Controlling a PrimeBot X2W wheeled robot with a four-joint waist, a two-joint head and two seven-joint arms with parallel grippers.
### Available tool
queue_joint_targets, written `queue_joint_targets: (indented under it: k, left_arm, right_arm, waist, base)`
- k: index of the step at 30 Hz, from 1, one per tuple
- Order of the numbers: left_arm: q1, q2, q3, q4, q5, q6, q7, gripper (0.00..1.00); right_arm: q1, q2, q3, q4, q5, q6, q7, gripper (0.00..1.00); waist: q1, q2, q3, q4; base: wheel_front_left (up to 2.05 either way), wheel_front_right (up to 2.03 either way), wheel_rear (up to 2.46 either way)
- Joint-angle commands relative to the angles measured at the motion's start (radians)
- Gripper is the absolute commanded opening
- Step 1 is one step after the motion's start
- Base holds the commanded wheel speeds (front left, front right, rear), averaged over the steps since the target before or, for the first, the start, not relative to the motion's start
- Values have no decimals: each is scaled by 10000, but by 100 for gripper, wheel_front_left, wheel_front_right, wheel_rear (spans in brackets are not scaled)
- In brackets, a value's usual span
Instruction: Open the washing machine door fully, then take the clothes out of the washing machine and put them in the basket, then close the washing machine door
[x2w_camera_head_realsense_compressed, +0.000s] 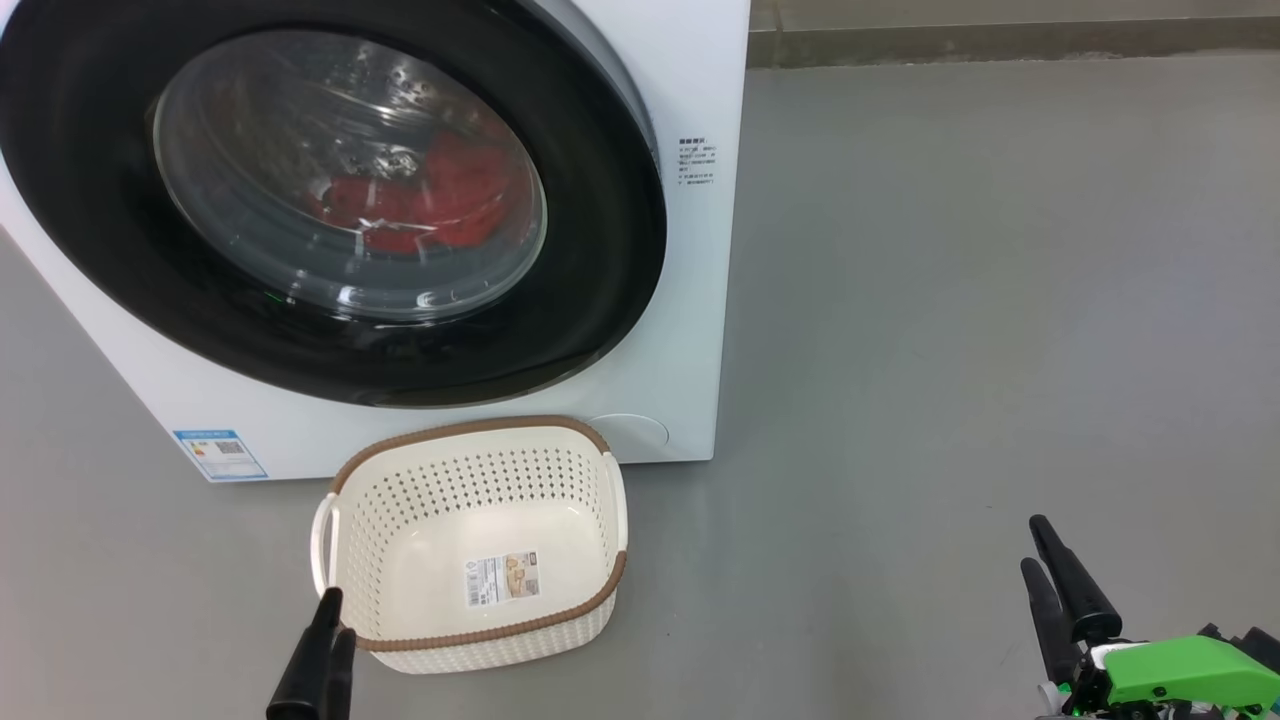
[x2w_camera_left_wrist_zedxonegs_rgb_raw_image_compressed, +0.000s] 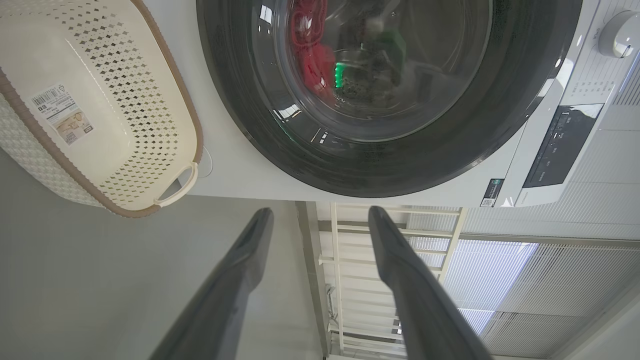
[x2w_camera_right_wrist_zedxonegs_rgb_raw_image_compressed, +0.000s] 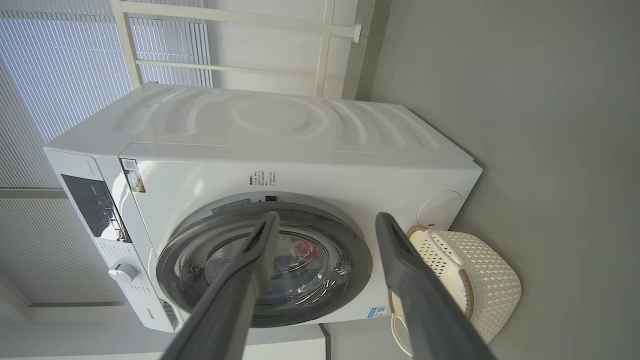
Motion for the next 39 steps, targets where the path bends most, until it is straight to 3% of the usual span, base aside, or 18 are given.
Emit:
queue_joint_targets:
  k: [1,18,39]
  left_arm:
    - [-131,158,22,-359,186,-7,-69,100]
    - [-6,159,163,-640,2605,-18,-575,100]
    - [239,189,-127,-1130,5476,213,-1168,100]
  right_arm:
    - [-297,-149,93,-291,-141,1,-95,100]
    - [-361,-379,584,-284,-1540,0,-605,100]
    - [-395,-682,1332,-224,-4092,-1,-1192,100]
  waist:
    - [1,0,10,3]
    - [-3,0,77,31]
    - [-3,0,121,41]
  base:
    - [0,0,0]
    - [0,0,0]
    - [0,0,0]
